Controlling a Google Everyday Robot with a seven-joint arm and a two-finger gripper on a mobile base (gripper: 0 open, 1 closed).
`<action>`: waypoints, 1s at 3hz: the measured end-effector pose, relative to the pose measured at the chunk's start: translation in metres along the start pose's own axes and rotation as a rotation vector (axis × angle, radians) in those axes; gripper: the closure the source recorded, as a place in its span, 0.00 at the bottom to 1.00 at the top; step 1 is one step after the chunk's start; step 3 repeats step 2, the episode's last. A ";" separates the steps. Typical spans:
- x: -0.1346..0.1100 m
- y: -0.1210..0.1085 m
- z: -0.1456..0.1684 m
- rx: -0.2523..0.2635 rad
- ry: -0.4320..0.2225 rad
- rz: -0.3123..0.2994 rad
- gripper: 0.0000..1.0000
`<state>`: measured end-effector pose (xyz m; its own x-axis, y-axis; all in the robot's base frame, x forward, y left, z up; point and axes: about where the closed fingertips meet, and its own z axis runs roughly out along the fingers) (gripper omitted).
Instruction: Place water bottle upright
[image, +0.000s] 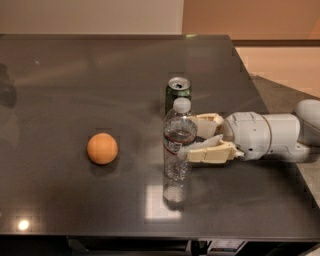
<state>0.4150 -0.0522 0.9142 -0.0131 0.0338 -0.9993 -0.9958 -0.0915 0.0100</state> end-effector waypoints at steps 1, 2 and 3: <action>-0.001 0.000 0.002 -0.003 0.001 -0.002 0.00; -0.001 0.000 0.002 -0.004 0.001 -0.002 0.00; -0.001 0.000 0.002 -0.004 0.001 -0.002 0.00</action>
Offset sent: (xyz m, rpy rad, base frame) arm -0.0004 0.0017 0.0008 -0.0006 -0.0015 0.0029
